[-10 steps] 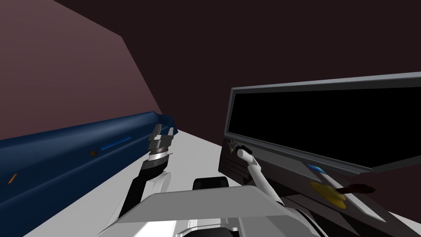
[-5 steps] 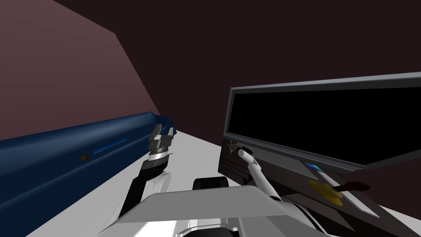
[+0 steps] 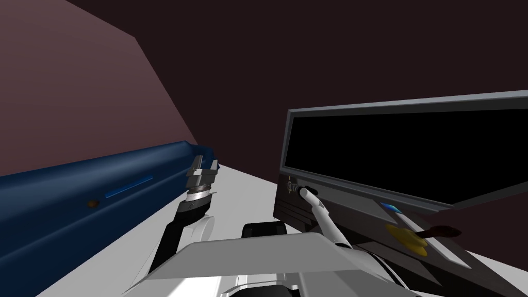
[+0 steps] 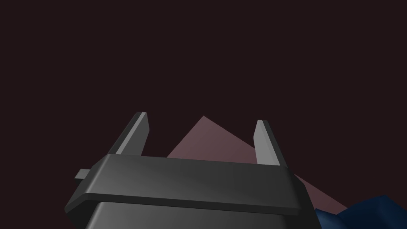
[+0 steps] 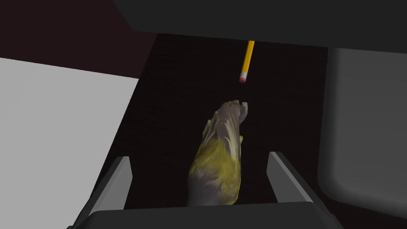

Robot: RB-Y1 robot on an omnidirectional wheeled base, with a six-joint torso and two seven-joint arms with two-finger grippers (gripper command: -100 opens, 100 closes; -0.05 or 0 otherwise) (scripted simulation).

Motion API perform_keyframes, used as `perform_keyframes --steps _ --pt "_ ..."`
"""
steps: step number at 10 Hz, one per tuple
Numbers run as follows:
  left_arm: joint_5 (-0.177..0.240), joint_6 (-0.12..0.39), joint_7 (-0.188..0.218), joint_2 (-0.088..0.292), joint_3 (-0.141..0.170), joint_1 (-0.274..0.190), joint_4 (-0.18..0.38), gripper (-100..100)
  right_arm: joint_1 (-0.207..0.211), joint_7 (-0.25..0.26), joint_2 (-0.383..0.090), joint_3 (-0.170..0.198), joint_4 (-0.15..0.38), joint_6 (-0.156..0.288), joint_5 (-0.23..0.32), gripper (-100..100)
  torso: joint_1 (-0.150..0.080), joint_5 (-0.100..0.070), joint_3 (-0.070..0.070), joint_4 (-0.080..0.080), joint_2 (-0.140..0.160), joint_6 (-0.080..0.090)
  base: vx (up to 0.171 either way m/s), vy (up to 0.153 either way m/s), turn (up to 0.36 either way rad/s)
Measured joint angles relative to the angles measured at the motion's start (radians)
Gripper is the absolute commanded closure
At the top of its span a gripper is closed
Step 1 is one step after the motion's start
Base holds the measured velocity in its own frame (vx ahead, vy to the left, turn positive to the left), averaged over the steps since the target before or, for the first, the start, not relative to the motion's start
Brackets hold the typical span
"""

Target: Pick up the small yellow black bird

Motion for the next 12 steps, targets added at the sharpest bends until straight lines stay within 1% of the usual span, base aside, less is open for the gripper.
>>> perform_keyframes --steps 2,3,6,7,8,9,12 --pt "0.000 0.000 0.000 0.000 0.000 0.000 0.000 0 -0.015 -0.054 -0.007 -0.015 0.054 0.027 -0.030 -100 0.000 0.000 -0.001 0.000 -0.001 0.000 0.042 0.017 -0.039" --pt "0.000 0.000 0.000 0.000 0.000 0.000 0.000 0 -0.017 -0.085 -0.009 -0.022 0.067 0.042 -0.033 -100 0.000 0.000 0.000 0.000 -0.001 0.000 0.010 0.018 -0.036" --pt "0.000 0.000 0.000 0.000 0.000 0.000 0.000 0 -0.038 -0.111 -0.022 -0.032 0.126 0.056 -0.070 -100 0.000 0.000 0.001 0.000 0.001 0.000 0.008 0.011 -0.029" --pt "0.000 0.000 0.000 0.000 0.000 0.000 0.000 0 -0.039 -0.129 -0.025 -0.036 0.133 0.066 -0.072 -100 0.000 0.000 0.001 0.000 0.001 0.000 0.000 0.000 0.000" --pt "0.000 0.000 0.000 0.000 0.000 0.000 0.000 0 -0.039 -0.134 -0.025 -0.036 0.134 0.068 -0.072 0 -0.001 0.000 0.001 0.000 0.002 0.000 0.000 0.000 0.000" --pt "0.000 0.000 0.000 0.000 0.000 0.000 0.000 0 -0.039 -0.133 -0.025 -0.036 0.133 0.068 -0.072 -100 -0.001 0.000 0.001 0.001 0.002 0.000 -0.019 -0.025 0.073" --pt "0.000 0.000 0.000 0.000 0.000 0.000 0.000 0 -0.077 -0.114 -0.011 -0.055 0.201 0.030 -0.073 -100 -0.003 -0.001 0.002 0.001 0.003 0.000 -0.024 -0.032 0.090"
